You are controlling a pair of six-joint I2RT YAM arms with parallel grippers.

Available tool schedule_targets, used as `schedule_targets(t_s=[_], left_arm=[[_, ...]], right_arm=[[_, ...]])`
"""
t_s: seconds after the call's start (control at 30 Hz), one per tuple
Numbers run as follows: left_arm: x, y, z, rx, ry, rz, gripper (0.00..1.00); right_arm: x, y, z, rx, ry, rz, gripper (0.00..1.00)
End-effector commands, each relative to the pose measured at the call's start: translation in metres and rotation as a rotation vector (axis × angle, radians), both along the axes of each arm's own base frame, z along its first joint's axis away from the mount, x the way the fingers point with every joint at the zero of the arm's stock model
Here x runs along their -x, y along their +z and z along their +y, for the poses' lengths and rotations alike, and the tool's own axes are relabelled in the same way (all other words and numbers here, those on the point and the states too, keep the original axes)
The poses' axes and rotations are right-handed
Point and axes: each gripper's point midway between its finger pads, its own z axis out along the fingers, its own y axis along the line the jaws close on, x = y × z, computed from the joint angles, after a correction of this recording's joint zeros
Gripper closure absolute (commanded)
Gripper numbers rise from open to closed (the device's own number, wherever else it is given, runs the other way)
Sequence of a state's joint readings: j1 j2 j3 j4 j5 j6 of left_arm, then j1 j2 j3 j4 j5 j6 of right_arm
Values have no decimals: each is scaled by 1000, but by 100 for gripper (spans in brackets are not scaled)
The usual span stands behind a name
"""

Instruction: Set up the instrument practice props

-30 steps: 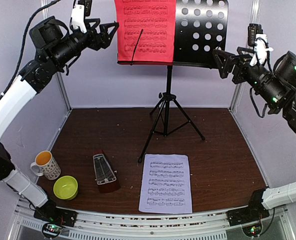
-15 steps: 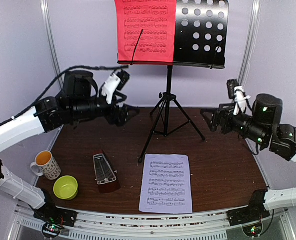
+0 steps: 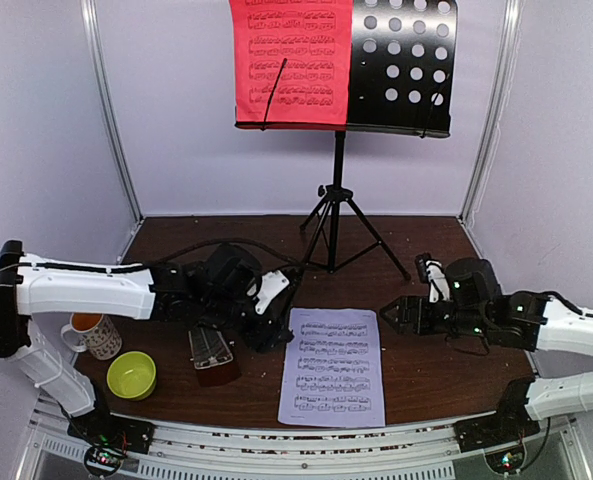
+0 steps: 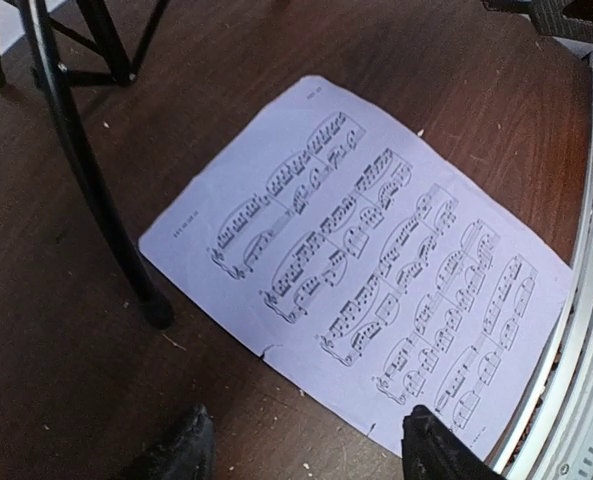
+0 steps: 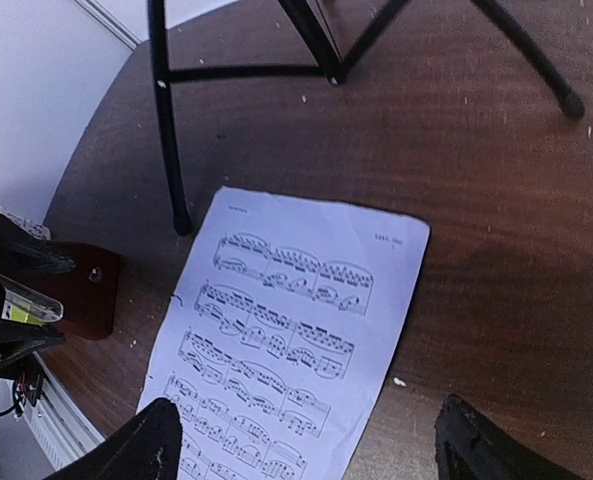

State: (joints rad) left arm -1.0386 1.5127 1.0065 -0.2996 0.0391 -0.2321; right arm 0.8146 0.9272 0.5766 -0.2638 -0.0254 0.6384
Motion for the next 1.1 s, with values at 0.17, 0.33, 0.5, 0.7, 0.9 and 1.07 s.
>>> schedule_targets(t_s=[0.17,0.33,0.5,0.7,0.9,1.07], left_arm=[[19,-55,-16,-58,-16,134,39],[16,-81,-20,-103,4,170,41],[13,-96,-22,-136,25,188,43],[11,-114,-28,-168,18,209,43],[10,-123,-36,-168,9,224,44],[10,-127,-38,-162,7,227,44]], right_arm=[[9,-64,9,-151,-40,216,19],[10,-83,12,-148,-56,284,23],[7,-103,11,-125,-93,324,27],[6,-120,28,-168,-81,401,34],[6,-128,48,-277,-59,467,42],[1,-115,64,-399,-39,469,50]])
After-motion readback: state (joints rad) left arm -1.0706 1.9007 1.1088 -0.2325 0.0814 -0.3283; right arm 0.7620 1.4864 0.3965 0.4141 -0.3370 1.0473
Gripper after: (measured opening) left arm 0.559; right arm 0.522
